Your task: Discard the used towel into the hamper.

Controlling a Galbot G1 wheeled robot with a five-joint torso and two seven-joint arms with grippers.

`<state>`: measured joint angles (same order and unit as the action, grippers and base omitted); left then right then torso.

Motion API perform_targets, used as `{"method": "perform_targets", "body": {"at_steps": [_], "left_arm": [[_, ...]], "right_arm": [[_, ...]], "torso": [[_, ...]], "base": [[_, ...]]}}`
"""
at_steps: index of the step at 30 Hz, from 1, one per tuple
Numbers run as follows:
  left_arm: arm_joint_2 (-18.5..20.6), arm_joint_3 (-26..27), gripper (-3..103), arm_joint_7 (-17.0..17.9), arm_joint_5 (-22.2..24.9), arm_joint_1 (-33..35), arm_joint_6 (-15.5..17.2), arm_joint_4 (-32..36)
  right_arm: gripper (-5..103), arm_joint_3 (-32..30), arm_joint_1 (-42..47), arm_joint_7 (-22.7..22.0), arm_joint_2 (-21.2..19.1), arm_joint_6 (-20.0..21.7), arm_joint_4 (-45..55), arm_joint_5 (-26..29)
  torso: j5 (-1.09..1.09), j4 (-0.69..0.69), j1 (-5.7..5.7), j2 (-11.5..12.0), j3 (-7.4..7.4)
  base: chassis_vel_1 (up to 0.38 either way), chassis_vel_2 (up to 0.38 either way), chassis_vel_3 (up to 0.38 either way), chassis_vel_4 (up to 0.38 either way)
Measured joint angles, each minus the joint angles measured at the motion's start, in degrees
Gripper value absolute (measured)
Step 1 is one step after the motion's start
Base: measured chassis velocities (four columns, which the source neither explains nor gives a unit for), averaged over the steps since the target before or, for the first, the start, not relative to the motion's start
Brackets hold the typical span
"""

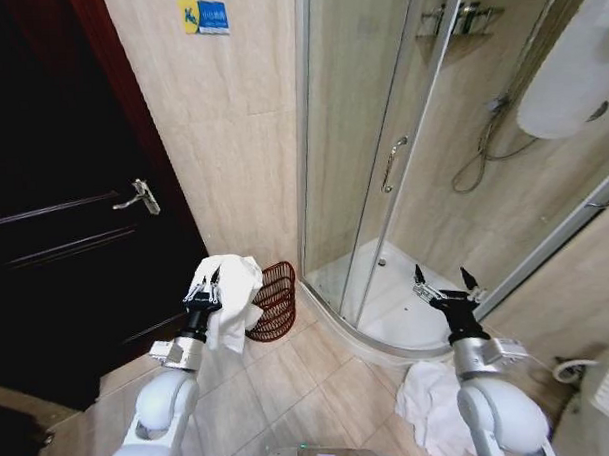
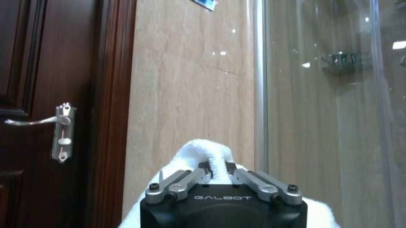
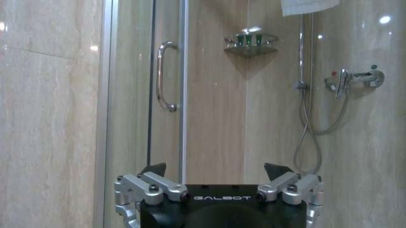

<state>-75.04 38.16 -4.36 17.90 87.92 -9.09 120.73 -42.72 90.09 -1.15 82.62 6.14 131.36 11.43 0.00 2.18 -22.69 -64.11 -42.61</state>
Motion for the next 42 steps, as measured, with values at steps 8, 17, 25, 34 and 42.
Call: {"method": "perform_targets", "body": {"at_steps": [8,17,25,34,42], "left_arm": [[-0.48,-0.26,7,-0.41,-0.12,-0.65,-0.03,-0.37],[-0.64,-0.85,7,-0.8,-0.43,-1.91,0.5,-0.74],[-1.53,-1.77,7,-1.24,-1.54,-2.19,0.37,-1.9],[-1.8,-1.7,7,-1.35,-1.66,-2.62,0.36,-2.31],[-2.13,-1.78,7,-1.58,-1.89,-3.02,0.36,-2.6]], "right_arm": [[100,-0.21,-0.02,0.35,-0.25,-0.46,-0.74,0.06],[100,-0.49,-0.46,0.34,-0.74,-0.2,-0.77,0.62],[100,-0.88,0.14,0.33,-0.89,-0.31,-0.77,0.85],[100,-0.94,-0.34,0.29,-1.3,-0.34,-1.47,1.26],[100,-1.02,-0.19,0.33,-1.48,-0.8,-2.14,1.4]], "torso": [[0.0,0.0,0.01,0.0,0.0],[0.01,-0.01,0.0,0.0,0.0],[0.0,-0.02,0.0,0.0,0.0],[0.01,-0.01,0.0,0.0,0.0],[0.0,-0.02,0.0,0.0,0.0]], "base": [[-0.005,0.006,0.008,-0.005],[-0.082,0.085,0.078,-0.079],[-0.067,0.082,0.076,-0.064],[-0.063,0.065,0.07,-0.073],[-0.068,0.07,0.075,-0.077]]}}
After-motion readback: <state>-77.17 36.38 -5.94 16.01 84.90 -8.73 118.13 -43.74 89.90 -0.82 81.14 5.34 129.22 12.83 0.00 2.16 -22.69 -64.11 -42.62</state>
